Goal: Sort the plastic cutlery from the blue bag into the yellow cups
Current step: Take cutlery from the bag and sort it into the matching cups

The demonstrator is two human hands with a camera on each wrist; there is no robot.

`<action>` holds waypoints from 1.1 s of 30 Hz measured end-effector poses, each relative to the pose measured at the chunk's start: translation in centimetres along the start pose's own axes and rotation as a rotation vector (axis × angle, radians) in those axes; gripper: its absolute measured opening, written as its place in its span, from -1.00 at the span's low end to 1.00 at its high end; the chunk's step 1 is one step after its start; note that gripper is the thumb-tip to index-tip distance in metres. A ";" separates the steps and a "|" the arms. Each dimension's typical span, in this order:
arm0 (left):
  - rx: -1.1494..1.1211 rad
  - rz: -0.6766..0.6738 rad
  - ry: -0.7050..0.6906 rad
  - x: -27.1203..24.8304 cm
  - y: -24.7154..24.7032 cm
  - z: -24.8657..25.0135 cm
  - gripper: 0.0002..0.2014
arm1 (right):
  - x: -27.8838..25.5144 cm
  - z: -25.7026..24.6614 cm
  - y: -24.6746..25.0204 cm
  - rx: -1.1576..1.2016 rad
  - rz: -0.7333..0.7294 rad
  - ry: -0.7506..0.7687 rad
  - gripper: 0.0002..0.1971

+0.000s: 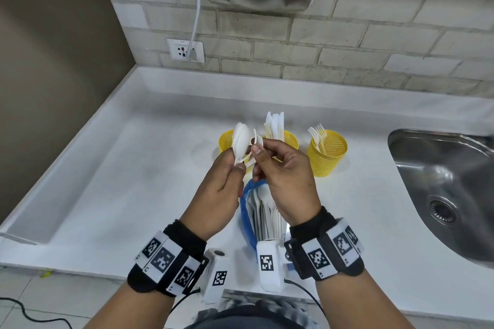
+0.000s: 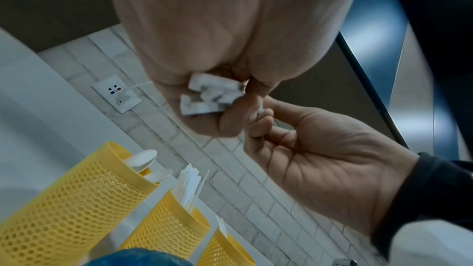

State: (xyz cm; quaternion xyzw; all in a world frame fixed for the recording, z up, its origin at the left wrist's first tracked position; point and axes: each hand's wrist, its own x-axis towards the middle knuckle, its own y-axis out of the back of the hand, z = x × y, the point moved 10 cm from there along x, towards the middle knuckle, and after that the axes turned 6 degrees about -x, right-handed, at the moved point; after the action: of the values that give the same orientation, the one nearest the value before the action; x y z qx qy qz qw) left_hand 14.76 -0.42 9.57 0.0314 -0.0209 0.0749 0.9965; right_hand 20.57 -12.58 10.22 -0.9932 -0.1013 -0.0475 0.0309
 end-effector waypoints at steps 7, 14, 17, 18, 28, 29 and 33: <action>0.130 -0.019 -0.106 -0.3 -0.4 1.5 -0.76 | 0.2 -0.2 0.8 -0.034 0.067 -0.029 -0.87; 0.120 -0.032 -0.102 -0.3 -0.8 1.2 -0.80 | 0.2 1.2 0.4 -0.088 0.023 -0.090 -0.69; 0.072 -0.035 -0.059 -0.3 -0.8 0.6 -0.85 | 0.2 1.7 0.6 -0.124 0.042 -0.099 -0.67; 0.061 -0.034 -0.056 -0.4 -0.8 0.6 -0.83 | 0.2 1.7 0.7 -0.126 0.051 -0.093 -0.66; 0.057 0.034 -0.037 -0.2 0.3 0.6 -0.71 | 0.9 -0.3 4.1 0.361 0.233 -0.142 -0.76; 0.049 0.032 -0.040 -0.2 0.3 0.6 -0.71 | 1.0 -0.8 4.7 0.388 0.253 -0.116 -0.77; 0.051 0.023 -0.081 -0.3 0.1 0.9 -0.71 | 1.4 -2.6 6.1 0.287 0.320 0.029 -0.80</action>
State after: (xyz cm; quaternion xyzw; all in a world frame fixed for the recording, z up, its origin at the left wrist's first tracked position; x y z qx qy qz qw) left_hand 14.45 -0.39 10.44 0.0595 -0.0597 0.0855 0.9928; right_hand 22.98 -18.48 12.60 -0.9813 0.0522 -0.0413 0.1806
